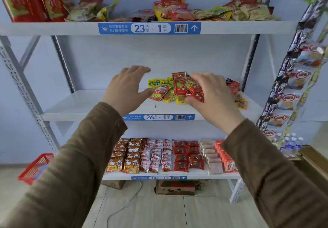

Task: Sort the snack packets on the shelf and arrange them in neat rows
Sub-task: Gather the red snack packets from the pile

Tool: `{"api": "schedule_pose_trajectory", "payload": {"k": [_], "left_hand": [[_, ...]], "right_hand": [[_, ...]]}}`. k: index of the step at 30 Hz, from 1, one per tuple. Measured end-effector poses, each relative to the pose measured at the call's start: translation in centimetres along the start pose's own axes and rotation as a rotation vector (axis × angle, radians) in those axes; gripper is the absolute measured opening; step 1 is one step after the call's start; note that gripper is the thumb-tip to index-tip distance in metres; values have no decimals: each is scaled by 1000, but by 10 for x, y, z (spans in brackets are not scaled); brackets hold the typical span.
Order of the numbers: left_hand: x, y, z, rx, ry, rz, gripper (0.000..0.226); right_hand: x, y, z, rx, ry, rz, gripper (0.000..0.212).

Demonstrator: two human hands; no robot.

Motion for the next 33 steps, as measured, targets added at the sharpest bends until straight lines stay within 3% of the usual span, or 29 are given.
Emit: {"api": "schedule_pose_trajectory", "payload": {"k": [5,12,33], "left_hand": [[-3,46,31,11,-86,175,64],[-7,108,62,-16,-151,336,75],[129,258,121,-97,-255,427,76]], "right_hand": [[6,51,-9,-92,92,199,70],[7,100,-19,-89,127,284,70],[133,234,-149,-9,120,438,72]]}}
Point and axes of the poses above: each hand's wrist, its own x-axis towards the middle knuckle, its own y-axis out of the palm, z = x × y, the point moved 6 cm from there along x, towards the middle knuckle, and after that the axes turned 8 degrees about z, right-handed, at the moved point
